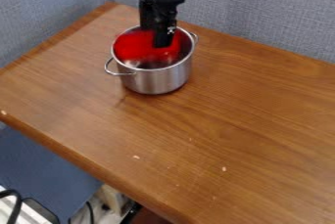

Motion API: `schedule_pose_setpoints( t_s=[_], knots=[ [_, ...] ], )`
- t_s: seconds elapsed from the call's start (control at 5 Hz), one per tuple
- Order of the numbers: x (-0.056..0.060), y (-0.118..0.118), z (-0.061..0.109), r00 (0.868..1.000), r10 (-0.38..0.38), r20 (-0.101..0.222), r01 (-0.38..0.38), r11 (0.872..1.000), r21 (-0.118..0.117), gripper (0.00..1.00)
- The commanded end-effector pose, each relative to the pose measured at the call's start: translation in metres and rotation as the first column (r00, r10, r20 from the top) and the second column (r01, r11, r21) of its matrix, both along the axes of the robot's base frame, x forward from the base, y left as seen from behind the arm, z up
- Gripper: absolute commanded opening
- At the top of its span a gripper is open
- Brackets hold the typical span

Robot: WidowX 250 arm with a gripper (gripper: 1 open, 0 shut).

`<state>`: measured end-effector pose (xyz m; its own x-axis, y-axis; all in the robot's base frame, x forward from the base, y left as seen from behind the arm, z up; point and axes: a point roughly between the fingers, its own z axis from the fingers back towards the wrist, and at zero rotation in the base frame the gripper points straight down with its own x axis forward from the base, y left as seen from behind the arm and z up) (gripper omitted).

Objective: Put the red object in the metal pot

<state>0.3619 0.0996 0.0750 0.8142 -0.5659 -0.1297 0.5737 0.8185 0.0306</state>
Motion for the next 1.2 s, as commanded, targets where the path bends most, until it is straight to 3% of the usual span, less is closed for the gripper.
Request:
schedule_pose_setpoints(
  t_s=[0.0,0.2,0.4,0.6,0.8,1.0],
  knots=[
    [0.0044,0.0090,0.0158,0.998,0.015,0.054,-0.016,1.000,0.019,1.00],
    [0.0043,0.0093,0.0132,0.998,0.017,0.052,-0.018,1.000,0.020,0.00],
    [0.0040,0.0093,0.0133,0.998,0.021,0.053,-0.021,1.000,0.017,1.00],
    [0.0034,0.0098,0.0182,0.998,0.026,0.061,-0.028,0.999,0.019,0.00],
    [0.0030,0.0099,0.0191,0.998,0.031,0.063,-0.032,0.999,0.017,1.00],
    [0.0025,0.0104,0.0225,0.997,0.036,0.068,-0.038,0.999,0.019,0.00]
  ],
)
